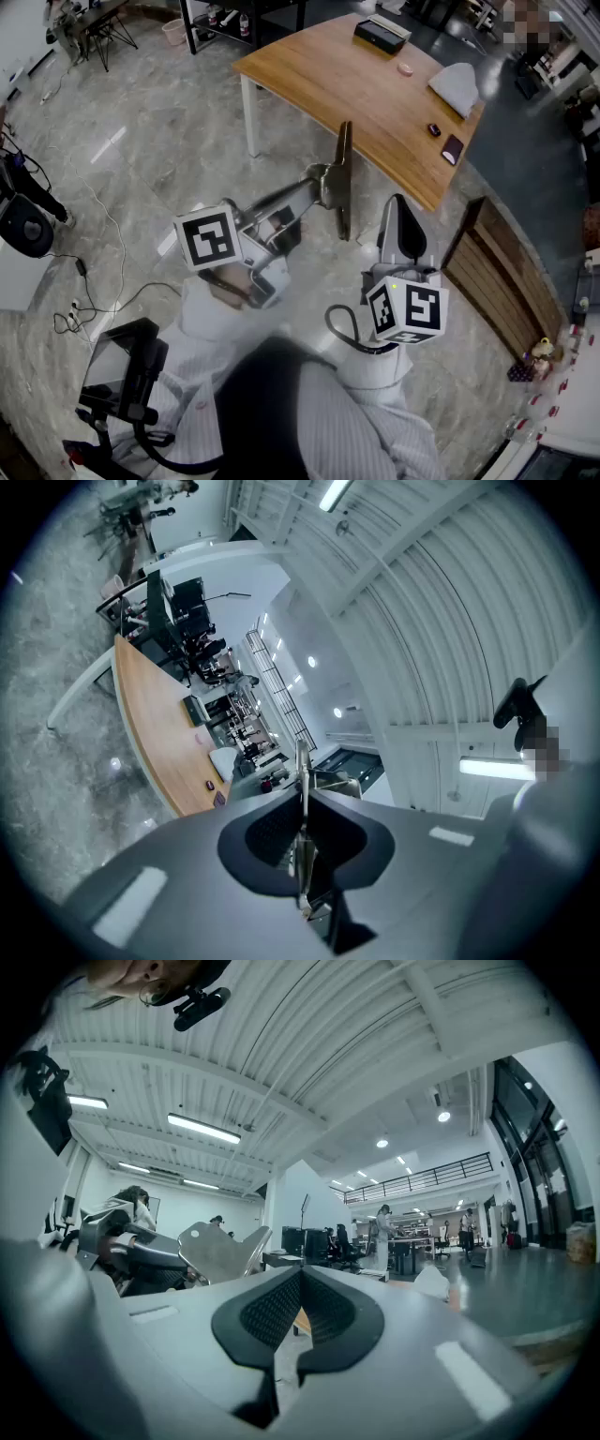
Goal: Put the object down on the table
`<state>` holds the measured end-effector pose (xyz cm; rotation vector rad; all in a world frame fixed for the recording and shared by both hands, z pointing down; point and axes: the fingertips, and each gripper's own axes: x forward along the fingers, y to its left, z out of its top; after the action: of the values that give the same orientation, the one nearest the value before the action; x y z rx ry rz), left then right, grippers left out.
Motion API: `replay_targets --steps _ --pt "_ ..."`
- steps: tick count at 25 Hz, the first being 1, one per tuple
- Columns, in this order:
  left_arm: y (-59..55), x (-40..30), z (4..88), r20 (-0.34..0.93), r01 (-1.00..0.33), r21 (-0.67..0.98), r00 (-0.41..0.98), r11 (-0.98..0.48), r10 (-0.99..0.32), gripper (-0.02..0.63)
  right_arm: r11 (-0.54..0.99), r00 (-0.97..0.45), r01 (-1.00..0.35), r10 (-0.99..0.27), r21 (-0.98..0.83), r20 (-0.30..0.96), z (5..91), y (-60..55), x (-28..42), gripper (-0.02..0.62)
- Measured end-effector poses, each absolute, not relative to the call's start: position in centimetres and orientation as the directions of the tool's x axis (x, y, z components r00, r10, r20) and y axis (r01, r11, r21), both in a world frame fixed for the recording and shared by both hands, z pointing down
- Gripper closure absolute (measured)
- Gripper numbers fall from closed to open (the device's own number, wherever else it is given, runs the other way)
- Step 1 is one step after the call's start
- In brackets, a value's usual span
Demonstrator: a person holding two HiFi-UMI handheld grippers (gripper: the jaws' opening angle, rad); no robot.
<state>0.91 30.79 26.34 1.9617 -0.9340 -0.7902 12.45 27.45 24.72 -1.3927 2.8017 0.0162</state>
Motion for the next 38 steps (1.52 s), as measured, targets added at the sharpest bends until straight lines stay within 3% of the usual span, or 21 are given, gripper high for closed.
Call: replay_targets --steps 24,30,38 --pt "29.7 1.4 28.2 -0.168 -0.286 0.892 0.51 -0.351 -0.844 0.586 0.605 -0.603 -0.796 -0.796 0.035 0.049 26.4 27.1 12.5 0.581" --pt "23.3 0.6 30.5 -0.137 -0.289 0.898 0.529 -0.33 -0.837 0.586 0.588 -0.586 -0.809 -0.808 0.011 0.06 28.9 20.7 12.0 0.581" --pt "9.6 -5.1 31.2 -0.101 -0.303 0.89 0.598 -0.341 -0.795 0.586 0.532 -0.531 -0.847 -0.843 -0.014 0.083 30.6 7.1 6.5 0.581"
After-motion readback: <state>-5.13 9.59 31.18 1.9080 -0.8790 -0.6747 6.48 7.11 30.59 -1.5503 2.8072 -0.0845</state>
